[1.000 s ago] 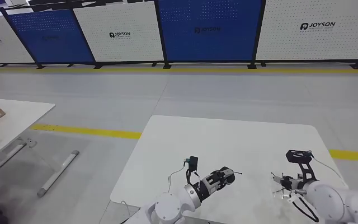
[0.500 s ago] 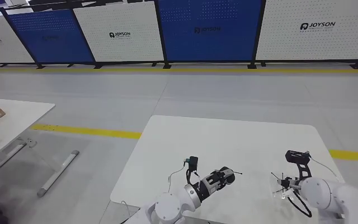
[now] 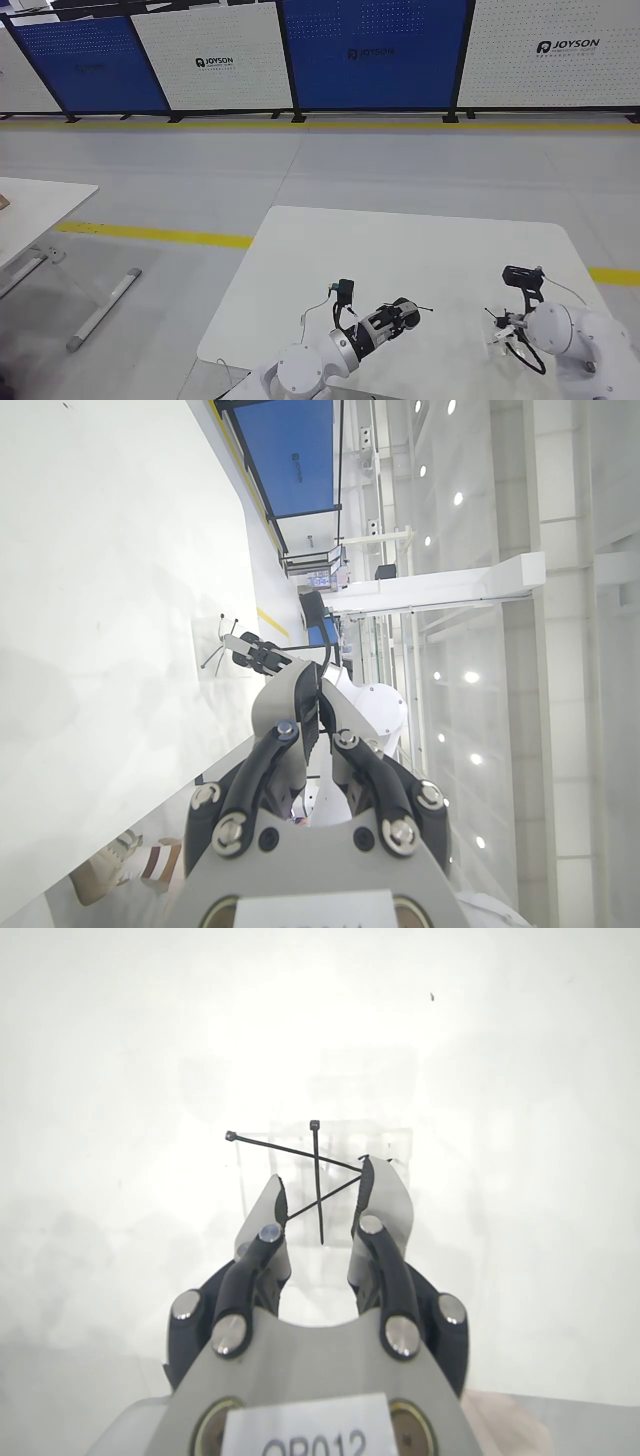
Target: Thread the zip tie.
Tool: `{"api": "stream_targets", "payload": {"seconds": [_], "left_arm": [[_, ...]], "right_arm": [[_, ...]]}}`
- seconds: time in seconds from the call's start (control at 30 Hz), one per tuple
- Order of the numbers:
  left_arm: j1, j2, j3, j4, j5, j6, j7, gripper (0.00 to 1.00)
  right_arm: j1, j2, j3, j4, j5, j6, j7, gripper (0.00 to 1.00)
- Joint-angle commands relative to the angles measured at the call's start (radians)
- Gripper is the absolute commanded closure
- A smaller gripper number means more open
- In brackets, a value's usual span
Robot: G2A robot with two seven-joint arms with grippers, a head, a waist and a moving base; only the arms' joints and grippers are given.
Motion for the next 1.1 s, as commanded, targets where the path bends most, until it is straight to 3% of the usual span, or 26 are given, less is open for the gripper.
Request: {"api": "stream_targets", "payload": {"seconds": [0.0,0.3,0.63,0.73,0.9,1.07], "left_arm": [[0.000,0.000,0.000,0.000,0.000,0.000,0.000,1.00],[0.000,0.000,0.000,0.000,0.000,0.000,0.000,1.00],[0.000,0.000,0.000,0.000,0.000,0.000,0.000,1.00],[0.000,0.000,0.000,0.000,0.000,0.000,0.000,1.00],[0.000,0.000,0.000,0.000,0.000,0.000,0.000,1.00],[0.000,0.000,0.000,0.000,0.000,0.000,0.000,1.00]], "right_arm": [[0.004,0.000,-0.006,0.007,-0.002,0.002,0.000,0.71],[-0.008,0.004,-0.003,0.004,-0.004,0.003,0.000,0.75],[0.006,0.005,-0.003,0.033,0.012,0.002,0.000,1.00],[0.009,0.007,-0.003,0.030,0.021,0.000,0.000,1.00],[-0.032,0.014,0.017,-0.046,0.016,0.003,0.000,1.00],[-0.128,0.021,0.071,-0.183,0.004,0.003,-0.030,1.00]]}}
